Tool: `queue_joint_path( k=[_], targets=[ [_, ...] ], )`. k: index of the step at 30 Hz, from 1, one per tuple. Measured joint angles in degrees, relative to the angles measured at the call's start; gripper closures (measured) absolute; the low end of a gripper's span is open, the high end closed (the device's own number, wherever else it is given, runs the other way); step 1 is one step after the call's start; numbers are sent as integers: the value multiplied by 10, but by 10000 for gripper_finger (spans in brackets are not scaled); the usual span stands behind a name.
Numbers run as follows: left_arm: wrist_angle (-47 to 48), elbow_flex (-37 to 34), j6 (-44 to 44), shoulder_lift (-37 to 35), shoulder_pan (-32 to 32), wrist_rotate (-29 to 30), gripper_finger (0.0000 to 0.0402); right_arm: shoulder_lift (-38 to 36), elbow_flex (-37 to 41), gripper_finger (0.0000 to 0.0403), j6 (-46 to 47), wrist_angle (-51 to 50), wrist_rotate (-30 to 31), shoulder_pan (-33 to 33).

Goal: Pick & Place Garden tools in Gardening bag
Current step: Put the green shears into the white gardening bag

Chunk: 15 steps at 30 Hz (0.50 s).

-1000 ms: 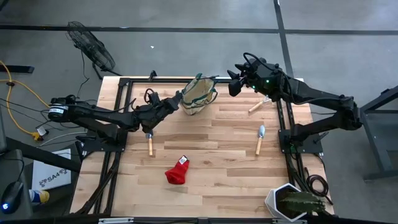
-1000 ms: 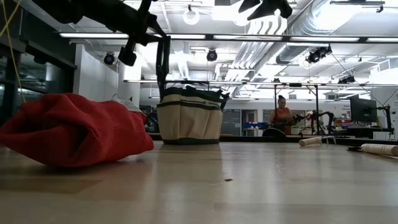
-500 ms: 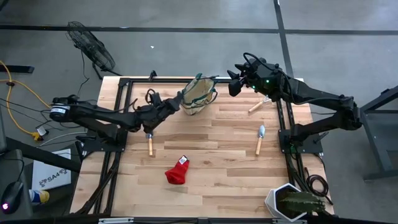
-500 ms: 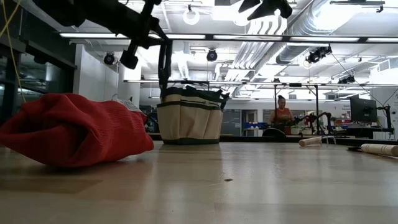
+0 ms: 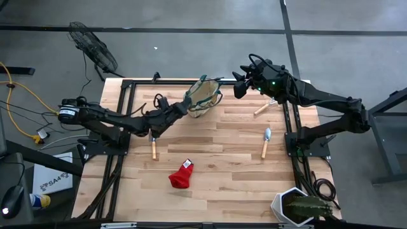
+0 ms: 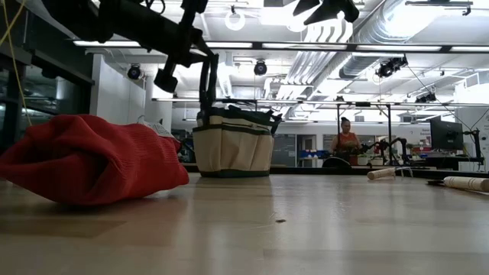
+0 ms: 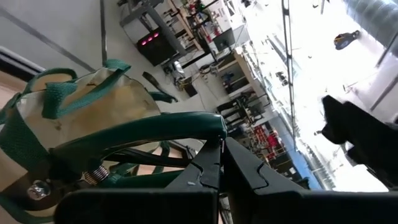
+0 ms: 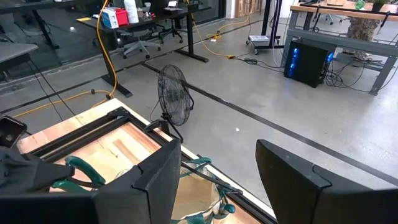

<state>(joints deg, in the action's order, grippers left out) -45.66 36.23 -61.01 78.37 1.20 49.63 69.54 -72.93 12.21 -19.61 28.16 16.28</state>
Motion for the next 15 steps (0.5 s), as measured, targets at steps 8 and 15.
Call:
queue_joint_path(
  k=[8,15],
  targets=[
    [-17,0,43,0,17,11,401,0,0,203,0,-3,0,0],
    [11,0,44,0,27,52,401,0,0,203,0,-4,0,0]
  ],
)
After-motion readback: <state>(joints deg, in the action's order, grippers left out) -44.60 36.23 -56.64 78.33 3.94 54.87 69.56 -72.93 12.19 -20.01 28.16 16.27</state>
